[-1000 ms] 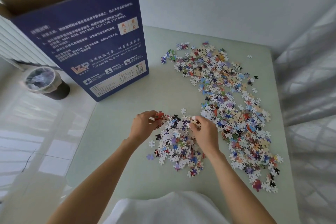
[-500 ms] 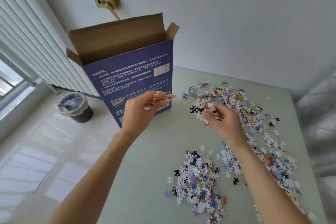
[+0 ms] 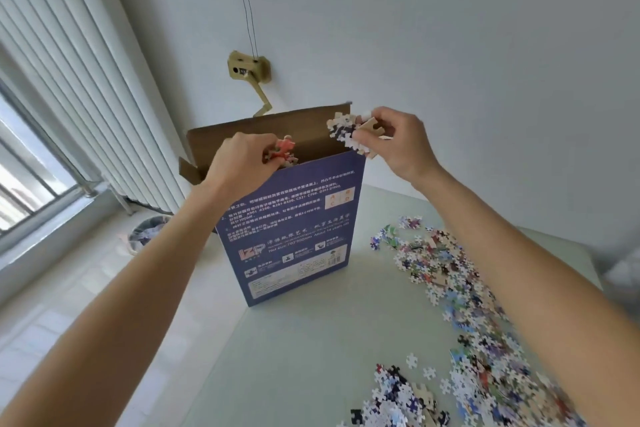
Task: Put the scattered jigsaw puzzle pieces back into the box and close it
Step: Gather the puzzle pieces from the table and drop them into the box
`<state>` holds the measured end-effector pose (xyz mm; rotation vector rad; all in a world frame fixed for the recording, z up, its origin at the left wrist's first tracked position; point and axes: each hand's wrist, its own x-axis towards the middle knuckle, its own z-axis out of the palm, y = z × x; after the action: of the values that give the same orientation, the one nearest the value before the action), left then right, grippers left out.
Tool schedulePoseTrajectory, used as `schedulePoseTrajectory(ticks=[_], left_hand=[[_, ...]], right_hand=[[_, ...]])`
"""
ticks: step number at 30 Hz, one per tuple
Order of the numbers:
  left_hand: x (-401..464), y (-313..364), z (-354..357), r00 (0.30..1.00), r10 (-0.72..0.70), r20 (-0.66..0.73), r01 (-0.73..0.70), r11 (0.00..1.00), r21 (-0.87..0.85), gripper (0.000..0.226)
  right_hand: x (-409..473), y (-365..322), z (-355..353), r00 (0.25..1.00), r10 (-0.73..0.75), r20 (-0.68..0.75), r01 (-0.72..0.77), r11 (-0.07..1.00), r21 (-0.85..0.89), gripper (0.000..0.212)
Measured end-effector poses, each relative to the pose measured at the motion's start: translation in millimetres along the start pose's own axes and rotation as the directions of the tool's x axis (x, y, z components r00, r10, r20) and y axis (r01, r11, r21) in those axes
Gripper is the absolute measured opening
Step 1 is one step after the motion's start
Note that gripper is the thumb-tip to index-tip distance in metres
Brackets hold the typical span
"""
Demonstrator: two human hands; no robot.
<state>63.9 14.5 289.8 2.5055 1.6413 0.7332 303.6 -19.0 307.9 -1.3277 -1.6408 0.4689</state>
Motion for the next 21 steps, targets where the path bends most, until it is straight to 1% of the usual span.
schedulePoseTrajectory(ticks=[2, 5, 9, 11, 13, 16, 19, 21], left_hand=[[4.6, -4.3, 2.2, 0.996, -0.047, 0.074, 0.045, 0.998, 0.036, 0.015], [5.0, -8.4, 2.7, 0.989, -0.046, 0.14, 0.042, 0.999, 0.032, 0.025], [-4.0, -13.3, 1.2, 0.992, -0.025, 0.126, 0.029, 0.999, -0.033, 0.031], [-9.0, -15.6, 1.0, 0.991, -0.012, 0.13, 0.019, 0.998, -0.052, 0.031], [-13.5, -17.5, 2.0, 0.99, 0.007, 0.142, 0.005, 0.996, -0.084, 0.029], [-19.0, -18.2, 2.2, 0.996, 0.032, 0.081, -0.02, 0.99, -0.142, 0.021], [-21.5, -18.0, 2.5, 0.998, 0.056, -0.016, -0.058, 0.982, -0.177, 0.017], [-22.1, -18.3, 2.5, 0.997, 0.065, -0.048, -0.072, 0.982, -0.173, 0.016]], right_hand=[[16.4, -2.8, 9.8, 0.998, -0.043, 0.054, 0.048, 0.996, -0.076, 0.01], [33.1, -1.4, 17.5, 0.991, -0.067, 0.114, 0.084, 0.984, -0.156, 0.018], [43.9, 1.2, 24.7, 0.977, -0.128, 0.173, 0.163, 0.964, -0.209, 0.016], [45.4, 1.7, 29.2, 0.954, -0.187, 0.235, 0.243, 0.94, -0.24, 0.016], [47.1, 2.3, 35.4, 0.916, -0.239, 0.322, 0.336, 0.896, -0.291, 0.017], [51.9, -1.3, 45.8, 0.875, -0.256, 0.411, 0.4, 0.861, -0.315, 0.017], [57.6, -8.1, 54.6, 0.858, -0.208, 0.47, 0.388, 0.862, -0.327, 0.018], [59.9, -9.9, 59.6, 0.848, -0.162, 0.505, 0.36, 0.875, -0.323, 0.019]])
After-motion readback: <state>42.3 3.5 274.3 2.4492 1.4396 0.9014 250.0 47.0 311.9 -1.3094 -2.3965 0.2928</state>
